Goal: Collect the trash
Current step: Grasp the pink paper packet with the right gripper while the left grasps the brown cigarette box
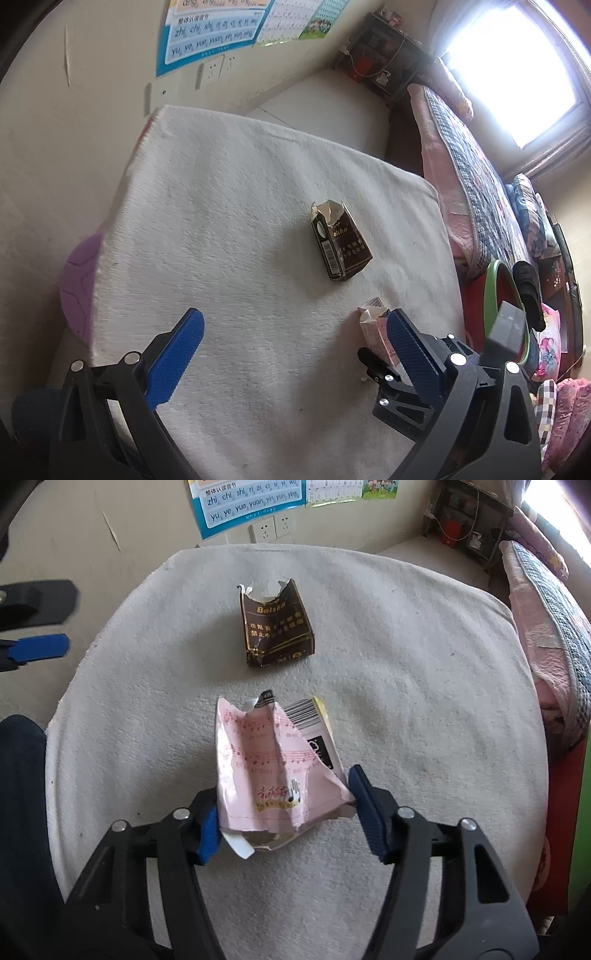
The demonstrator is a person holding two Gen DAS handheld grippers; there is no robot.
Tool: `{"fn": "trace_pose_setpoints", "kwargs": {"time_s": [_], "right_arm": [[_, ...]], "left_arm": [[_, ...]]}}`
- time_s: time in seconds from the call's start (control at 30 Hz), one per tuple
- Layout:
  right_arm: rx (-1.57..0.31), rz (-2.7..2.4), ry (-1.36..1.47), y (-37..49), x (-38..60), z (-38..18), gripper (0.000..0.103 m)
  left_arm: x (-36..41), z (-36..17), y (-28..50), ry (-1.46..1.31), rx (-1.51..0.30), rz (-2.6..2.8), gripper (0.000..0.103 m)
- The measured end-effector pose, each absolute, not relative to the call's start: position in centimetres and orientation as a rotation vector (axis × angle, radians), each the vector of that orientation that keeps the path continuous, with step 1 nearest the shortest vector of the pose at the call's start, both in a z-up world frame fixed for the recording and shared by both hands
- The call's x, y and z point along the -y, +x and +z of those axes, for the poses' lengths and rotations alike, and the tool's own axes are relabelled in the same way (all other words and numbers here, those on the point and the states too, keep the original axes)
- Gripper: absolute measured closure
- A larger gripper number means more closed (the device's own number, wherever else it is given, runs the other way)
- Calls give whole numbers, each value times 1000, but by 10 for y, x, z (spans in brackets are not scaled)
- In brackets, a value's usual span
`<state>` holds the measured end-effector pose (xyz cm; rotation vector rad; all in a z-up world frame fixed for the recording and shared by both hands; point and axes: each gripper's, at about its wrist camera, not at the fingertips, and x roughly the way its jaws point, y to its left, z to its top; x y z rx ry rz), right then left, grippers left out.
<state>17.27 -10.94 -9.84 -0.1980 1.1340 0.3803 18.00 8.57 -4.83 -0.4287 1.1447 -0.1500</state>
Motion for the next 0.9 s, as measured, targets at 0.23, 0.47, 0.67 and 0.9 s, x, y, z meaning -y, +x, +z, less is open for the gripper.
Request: {"fn": "trace_pose_setpoints", "kwargs": {"time_s": [0.23,0.47,0.67,0.9], "right_arm": [[-1116,389,-167,178,133,-83,47],[-1076,337,-123,186,173,-64,47],[-1023,326,-99,191,191,-52,47],[-1003,310,-51,196,213,-57,47]], "left_arm": [[-66,-60,197,-415,-1179,-162,8],[-38,-74,228,-411,-1210,-148,8],[-11,-87,262,-354,-1237,-60,8],[12,-104,293,-260,-1272,55,10]]}}
